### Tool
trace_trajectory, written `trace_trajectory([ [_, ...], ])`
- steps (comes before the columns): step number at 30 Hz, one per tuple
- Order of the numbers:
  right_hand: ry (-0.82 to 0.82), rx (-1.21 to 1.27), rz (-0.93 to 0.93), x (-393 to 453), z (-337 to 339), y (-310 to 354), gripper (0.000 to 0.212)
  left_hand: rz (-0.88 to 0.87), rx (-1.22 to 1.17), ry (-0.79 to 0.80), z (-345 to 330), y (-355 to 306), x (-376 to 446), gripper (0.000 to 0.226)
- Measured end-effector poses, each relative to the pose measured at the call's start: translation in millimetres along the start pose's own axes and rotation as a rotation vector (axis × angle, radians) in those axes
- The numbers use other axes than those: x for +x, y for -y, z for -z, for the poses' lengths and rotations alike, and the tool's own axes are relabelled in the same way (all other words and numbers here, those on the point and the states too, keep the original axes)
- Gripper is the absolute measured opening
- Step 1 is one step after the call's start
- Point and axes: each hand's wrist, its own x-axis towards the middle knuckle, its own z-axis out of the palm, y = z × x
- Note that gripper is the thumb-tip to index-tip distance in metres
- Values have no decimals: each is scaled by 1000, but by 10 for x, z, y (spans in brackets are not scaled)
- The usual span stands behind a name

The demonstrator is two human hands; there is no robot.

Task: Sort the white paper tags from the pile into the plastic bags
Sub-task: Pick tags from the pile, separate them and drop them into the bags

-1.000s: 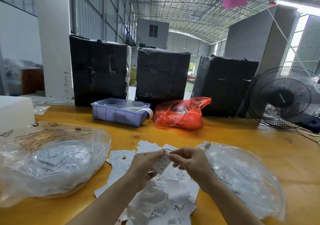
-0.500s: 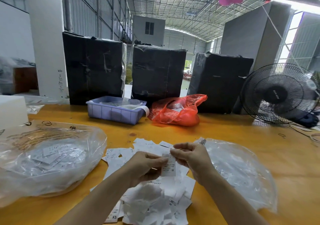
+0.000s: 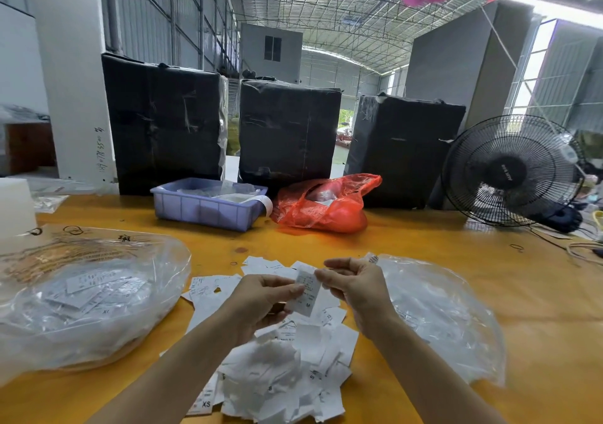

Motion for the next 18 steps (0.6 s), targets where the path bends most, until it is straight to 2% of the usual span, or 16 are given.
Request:
trace_trajectory([
  [6, 64, -128, 37, -18, 34, 123, 21, -28, 48, -41, -7, 24, 34, 11],
  [10, 45, -416, 143, 27, 440, 495, 5, -47, 83, -123, 79, 30, 95, 12],
  [16, 73, -916, -113, 136, 1046, 573, 12, -83, 288, -167, 136, -109, 42, 12],
  [18, 77, -1090, -165, 194, 1170, 461, 13, -164, 416, -253, 286, -284, 9, 9],
])
